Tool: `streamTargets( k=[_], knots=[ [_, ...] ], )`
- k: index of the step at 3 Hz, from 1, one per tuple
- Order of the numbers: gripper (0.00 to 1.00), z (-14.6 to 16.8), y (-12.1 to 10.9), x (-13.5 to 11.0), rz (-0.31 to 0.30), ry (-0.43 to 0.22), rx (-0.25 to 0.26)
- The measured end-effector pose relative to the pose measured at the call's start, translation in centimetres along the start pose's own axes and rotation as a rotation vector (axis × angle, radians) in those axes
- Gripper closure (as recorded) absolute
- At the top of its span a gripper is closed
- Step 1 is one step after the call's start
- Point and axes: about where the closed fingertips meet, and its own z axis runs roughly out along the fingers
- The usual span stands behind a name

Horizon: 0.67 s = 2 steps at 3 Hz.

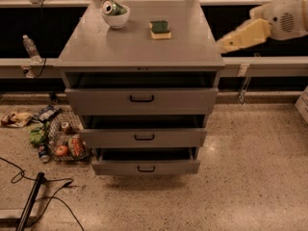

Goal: Pick sponge

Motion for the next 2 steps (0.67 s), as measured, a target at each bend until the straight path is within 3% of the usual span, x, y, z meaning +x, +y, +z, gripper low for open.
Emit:
streamTargets(
  k=[1,2],
  knots=[
    [0.0,4.6,-2.9,-4.8,0.093,-0.143,0.055],
    [0.0,5.9,-3.5,-6.6,0.113,-0.186,0.078]
  ],
)
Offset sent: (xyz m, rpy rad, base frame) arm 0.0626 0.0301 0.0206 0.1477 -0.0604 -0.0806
